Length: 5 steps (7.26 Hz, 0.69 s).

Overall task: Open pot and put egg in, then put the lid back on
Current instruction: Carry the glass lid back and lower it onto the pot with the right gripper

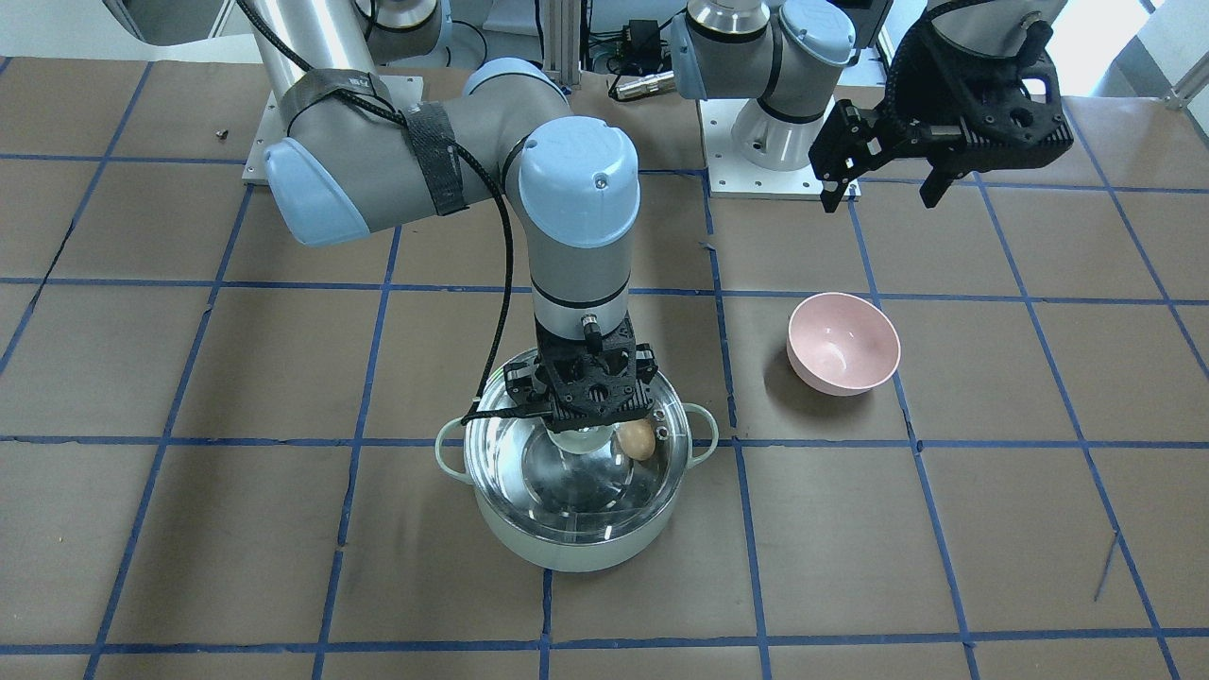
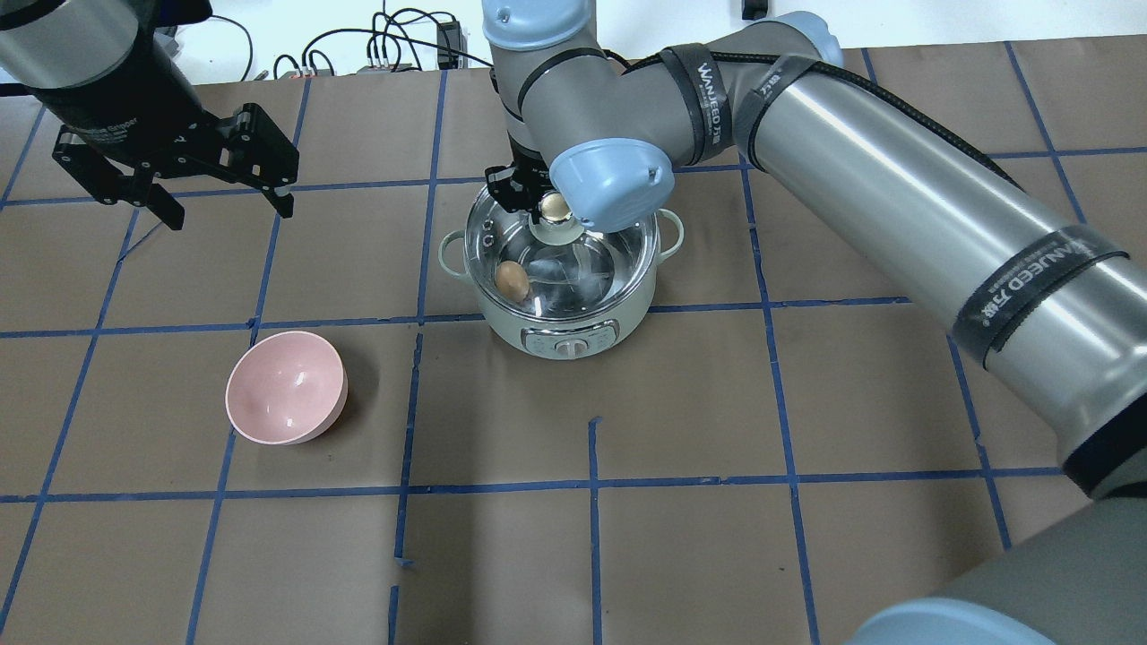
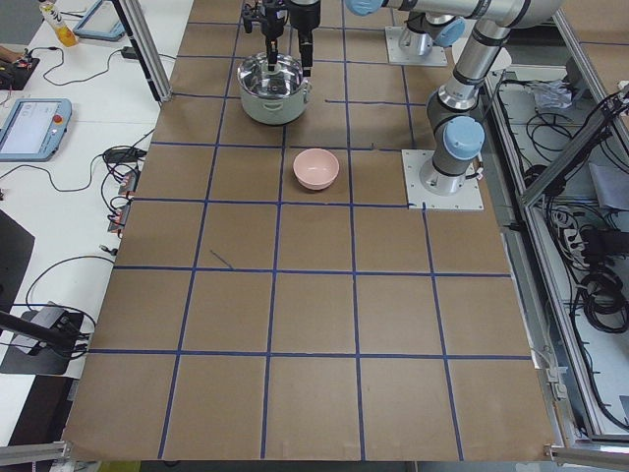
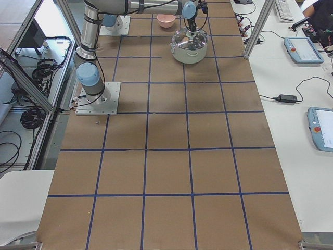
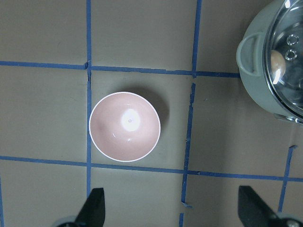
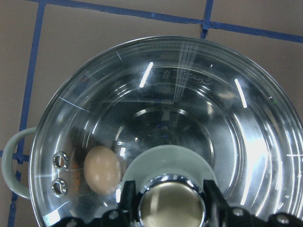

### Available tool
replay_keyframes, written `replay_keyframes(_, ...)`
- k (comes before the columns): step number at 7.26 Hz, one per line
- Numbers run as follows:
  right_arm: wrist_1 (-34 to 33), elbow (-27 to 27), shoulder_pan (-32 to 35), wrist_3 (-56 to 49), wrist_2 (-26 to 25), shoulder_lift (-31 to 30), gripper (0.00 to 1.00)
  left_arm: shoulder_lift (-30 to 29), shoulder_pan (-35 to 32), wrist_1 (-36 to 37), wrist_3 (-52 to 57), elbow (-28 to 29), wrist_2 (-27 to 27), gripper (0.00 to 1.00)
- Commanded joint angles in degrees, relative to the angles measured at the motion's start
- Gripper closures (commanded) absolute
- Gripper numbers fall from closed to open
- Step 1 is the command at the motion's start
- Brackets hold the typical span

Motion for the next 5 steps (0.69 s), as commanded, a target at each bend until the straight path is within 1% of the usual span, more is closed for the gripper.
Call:
replay_keyframes(1, -0.1, 0.1, -0.1, 0.1, 0.0, 0.0, 0.78, 0.0, 0.1, 0.9, 0.5, -0.7, 0.1, 0.00)
replay_keyframes(2, -0.1, 0.1, -0.1, 0.0, 0.0, 0.0, 0.73, 0.0, 0.0, 0.9, 0.7, -0.6, 0.4, 0.00)
replay_keyframes(3, -0.1, 0.1, -0.1, -0.4, -0.1, 0.0, 0.50, 0.0, 0.1, 0.8, 0.7, -0.5, 0.3, 0.00)
replay_keyframes(4, 0.0, 0.1, -0.1, -1.8, -0.1, 0.0, 0.01, 0.0, 0.1, 0.8, 0.5, -0.6, 0.3, 0.00)
replay_keyframes(5, 0.0, 0.0, -0.1, -1.9, 0.0, -0.3, 0.00, 0.0, 0.1, 0.7, 0.0, -0.6, 0.3, 0.00)
